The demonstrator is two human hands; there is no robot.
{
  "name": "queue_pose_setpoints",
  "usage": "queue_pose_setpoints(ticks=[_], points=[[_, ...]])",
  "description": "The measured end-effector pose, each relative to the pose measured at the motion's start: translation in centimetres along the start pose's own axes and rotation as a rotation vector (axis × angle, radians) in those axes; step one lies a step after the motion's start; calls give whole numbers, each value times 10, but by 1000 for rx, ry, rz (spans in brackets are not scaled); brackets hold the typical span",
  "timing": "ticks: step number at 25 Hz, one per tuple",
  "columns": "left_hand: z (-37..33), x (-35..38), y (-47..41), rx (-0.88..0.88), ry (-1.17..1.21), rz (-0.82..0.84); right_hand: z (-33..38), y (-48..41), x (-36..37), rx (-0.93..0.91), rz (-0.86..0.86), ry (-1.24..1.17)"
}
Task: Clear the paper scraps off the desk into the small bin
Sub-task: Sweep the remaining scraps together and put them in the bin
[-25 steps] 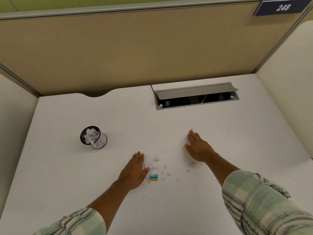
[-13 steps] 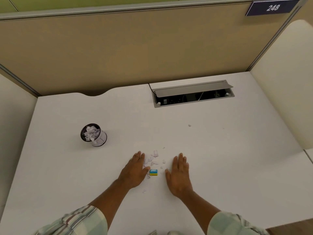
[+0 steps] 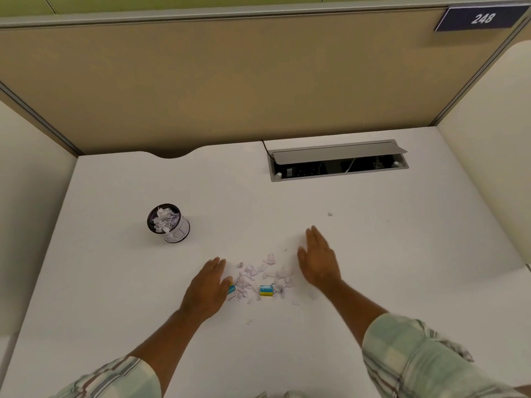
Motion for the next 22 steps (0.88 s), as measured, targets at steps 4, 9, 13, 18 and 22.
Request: queue_pose_setpoints(ticks=[4,9,13,18,22], points=[[13,5,3,-40,-39,66,-30,-51,-45,114,108,109],[16,2,-2,-37,-29,115,-37,-76,-53,89,274,202],[11,3,3,-42,-32,114,-15,-47,-9,-8,281,180],[-8,14,8,-48,0,81,22,20,66,-207,356,238],[-11,20,17,-27,-34,90,31,39,78,-288,373,134]])
Point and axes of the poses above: each hand's wrist, its own y-axis away from the middle knuckle, its own x-axis out of the palm, z = x × y, the point moved 1 cm from there along -y, towards the middle knuckle, and after that the axes turned 6 degrees about -y, right-handed, at the moved point
